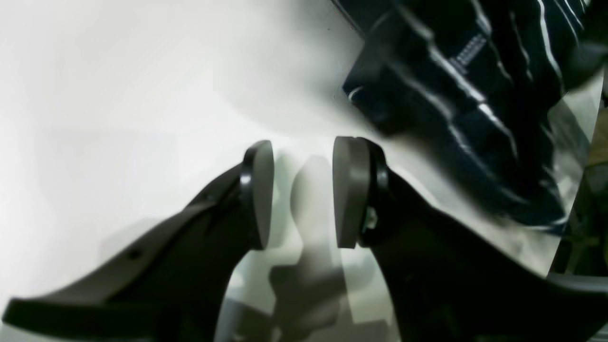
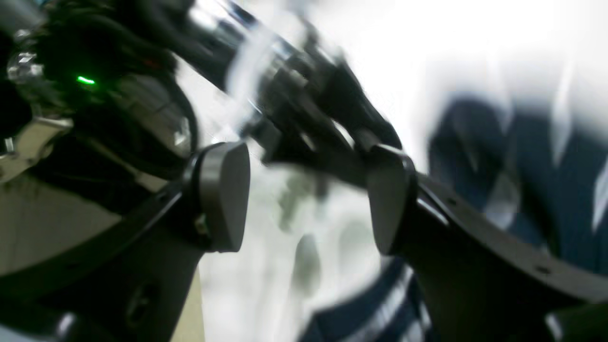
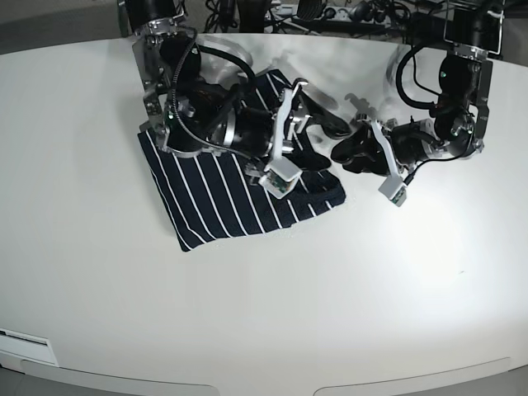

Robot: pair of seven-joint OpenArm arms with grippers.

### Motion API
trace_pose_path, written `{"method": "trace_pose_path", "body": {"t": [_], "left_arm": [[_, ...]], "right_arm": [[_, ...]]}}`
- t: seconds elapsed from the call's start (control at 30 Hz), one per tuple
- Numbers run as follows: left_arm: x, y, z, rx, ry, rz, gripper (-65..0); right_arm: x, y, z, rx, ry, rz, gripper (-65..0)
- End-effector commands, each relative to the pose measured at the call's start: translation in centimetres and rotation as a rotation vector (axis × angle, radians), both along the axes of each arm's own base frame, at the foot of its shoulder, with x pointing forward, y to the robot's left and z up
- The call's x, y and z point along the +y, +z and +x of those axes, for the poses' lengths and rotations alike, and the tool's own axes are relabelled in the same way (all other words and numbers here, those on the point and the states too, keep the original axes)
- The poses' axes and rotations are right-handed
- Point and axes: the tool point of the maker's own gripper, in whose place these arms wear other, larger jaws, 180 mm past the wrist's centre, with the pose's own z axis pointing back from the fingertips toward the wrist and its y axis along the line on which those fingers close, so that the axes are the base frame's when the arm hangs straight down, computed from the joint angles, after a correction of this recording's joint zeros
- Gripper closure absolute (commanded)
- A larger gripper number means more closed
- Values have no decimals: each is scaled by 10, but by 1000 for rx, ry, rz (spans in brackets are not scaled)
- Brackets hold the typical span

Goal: Fold the T-shirt properly
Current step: 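Release the folded end with the right gripper and grasp the bundle sides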

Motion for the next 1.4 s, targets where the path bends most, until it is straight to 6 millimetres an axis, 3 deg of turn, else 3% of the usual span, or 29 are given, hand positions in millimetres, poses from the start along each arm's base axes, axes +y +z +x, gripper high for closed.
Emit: {"method": "trace_pose_path", "body": {"t": [0.0,0.07,0.13,0.2,0.23,0.4,0.53,0.6,0.67,0.87,1.07,1.23,1.37], "left_arm": [[5,7,6,-26,-1,14,-234],[5,7,6,-26,-1,14,-233],[5,7,6,-26,-1,14,-176],[6,7,7,-27,-1,17,-11],[5,8,6,-26,-5,18,0],[-16,33,-5,-11,-126,-84,0],[-46,78,-22,-7,-233,-278,0],[-57,98,-29,-35,-278,-342,0],[-68,104,-34,-66,-312,-331,0],[-95,81,-39,-70,-310,-276,0],[-127,47,-56,-57,-385,-161,0],[-123,7,-59,-52,-401,-9,0],[-97,-19,-53,-36,-374,83,0]], "right_arm": [[7,23,5,-59,18,56,-405],[12,34,11,-110,43,52,-399],[11,44,23,-162,40,42,-320],[5,47,44,-223,-9,-22,-117],[-2,46,60,-242,-64,-71,0],[-58,54,135,-384,-434,-198,0],[-99,54,159,-427,-560,-250,0],[-113,42,170,-422,-574,-297,0],[-128,25,183,-419,-586,-356,0],[-162,-30,215,-332,-570,-480,0],[-195,-56,230,-280,-543,-573,0],[-226,-82,206,-189,-500,-605,0],[-247,-107,175,-118,-480,-621,0]]}}
